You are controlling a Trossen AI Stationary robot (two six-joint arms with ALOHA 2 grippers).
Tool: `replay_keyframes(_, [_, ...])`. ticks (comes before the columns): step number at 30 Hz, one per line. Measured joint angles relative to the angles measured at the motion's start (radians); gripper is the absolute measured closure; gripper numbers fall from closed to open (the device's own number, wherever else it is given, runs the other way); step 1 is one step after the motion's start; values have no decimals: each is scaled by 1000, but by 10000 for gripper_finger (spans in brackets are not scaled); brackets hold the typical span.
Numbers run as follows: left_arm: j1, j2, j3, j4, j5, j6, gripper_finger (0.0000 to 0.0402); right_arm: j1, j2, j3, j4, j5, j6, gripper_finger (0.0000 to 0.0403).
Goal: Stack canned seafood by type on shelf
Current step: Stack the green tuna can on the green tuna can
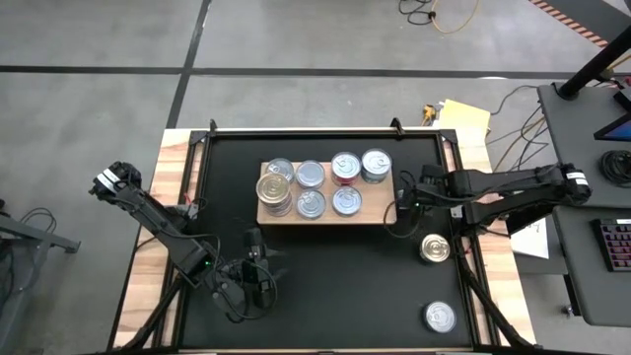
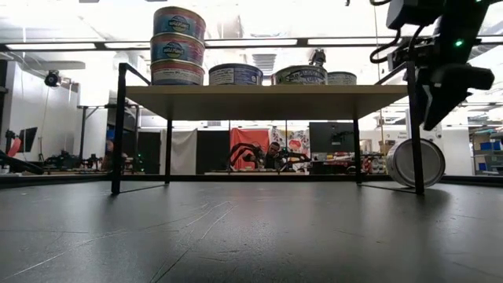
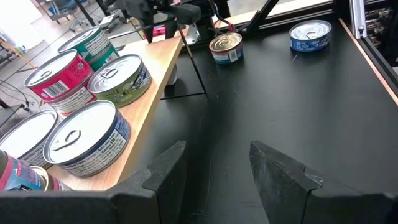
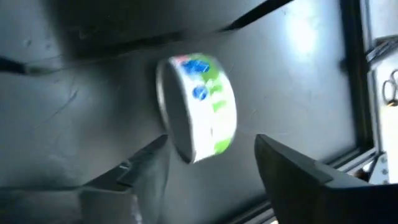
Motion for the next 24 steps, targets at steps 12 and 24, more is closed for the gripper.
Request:
replay_keyframes(12, [0,0,0,4,0,-11,240,-94,-2,-19,71,-21,-106,120])
replay_keyframes(24, [0,0,0,8,0,-64,240,-97,66,-19,81,-15,-74,117])
